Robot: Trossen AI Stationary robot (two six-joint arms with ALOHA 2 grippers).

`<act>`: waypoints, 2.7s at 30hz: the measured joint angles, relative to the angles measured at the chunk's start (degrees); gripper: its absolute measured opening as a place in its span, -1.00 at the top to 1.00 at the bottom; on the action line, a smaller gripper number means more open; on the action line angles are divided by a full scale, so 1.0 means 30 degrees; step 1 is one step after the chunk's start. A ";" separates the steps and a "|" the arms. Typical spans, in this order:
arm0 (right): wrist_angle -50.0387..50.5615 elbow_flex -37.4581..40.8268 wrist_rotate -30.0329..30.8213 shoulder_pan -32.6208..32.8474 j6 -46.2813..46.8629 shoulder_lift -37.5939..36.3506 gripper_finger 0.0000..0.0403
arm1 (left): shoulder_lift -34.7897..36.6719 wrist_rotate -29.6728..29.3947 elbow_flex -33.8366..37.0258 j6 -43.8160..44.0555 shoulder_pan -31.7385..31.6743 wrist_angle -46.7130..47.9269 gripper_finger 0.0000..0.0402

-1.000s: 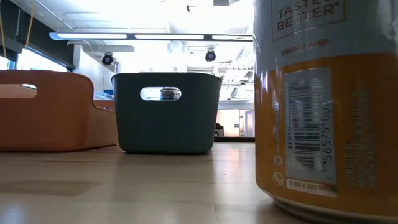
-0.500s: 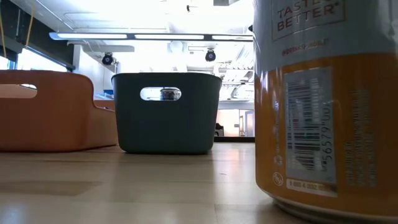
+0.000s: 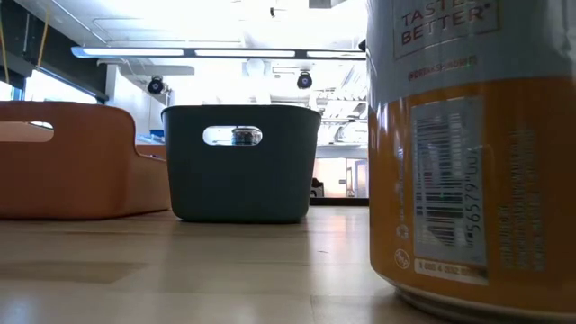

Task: Sort soda cans
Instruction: Put the blue soda can into the blue bin

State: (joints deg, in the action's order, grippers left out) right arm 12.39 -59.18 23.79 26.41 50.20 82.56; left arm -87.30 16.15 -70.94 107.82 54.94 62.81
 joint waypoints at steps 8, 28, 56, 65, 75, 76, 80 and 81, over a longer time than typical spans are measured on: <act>0.0226 0.0000 0.0000 -0.0051 -0.0258 0.0000 -0.81 | -0.0572 0.0124 0.0000 0.0049 0.0073 0.0085 -0.60; 0.0560 0.0000 0.0015 -0.0044 -0.0076 -0.0007 -0.81 | -0.2646 0.0674 0.0000 -0.0135 0.0590 -0.0047 -0.19; 0.2269 0.0000 0.3438 0.2626 -0.0902 -0.6666 -0.81 | 0.2851 -0.9555 -0.3331 -1.2025 -1.1125 -0.0527 -0.07; 0.3466 0.0000 0.3692 0.3002 -0.0907 -0.6663 -0.81 | 0.1122 -0.8851 -0.5291 -1.6729 -1.6218 0.0334 -0.07; 0.4793 0.0000 0.5370 0.2075 -0.0045 -0.5885 -0.81 | -0.3301 -0.6940 -0.7981 -2.1960 -1.9609 0.3639 -0.07; 0.4807 0.0000 0.5441 0.1961 0.0104 -0.5729 -0.81 | -0.3794 -0.6963 -0.8424 -2.2942 -1.9875 0.4070 -0.07; 0.4884 0.0000 0.6170 0.1410 0.1176 -0.5107 -0.81 | -0.5840 -0.7388 -1.0269 -2.7436 -2.0971 0.5701 -0.07; 0.4892 0.0000 0.6399 0.1231 0.1580 -0.4937 -0.81 | -0.6298 -0.7526 -1.0699 -2.8487 -2.1224 0.6282 -0.07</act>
State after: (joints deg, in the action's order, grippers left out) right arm 27.06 -59.18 42.99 30.11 54.94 67.75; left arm -106.19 -6.43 -103.03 22.36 -8.74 81.66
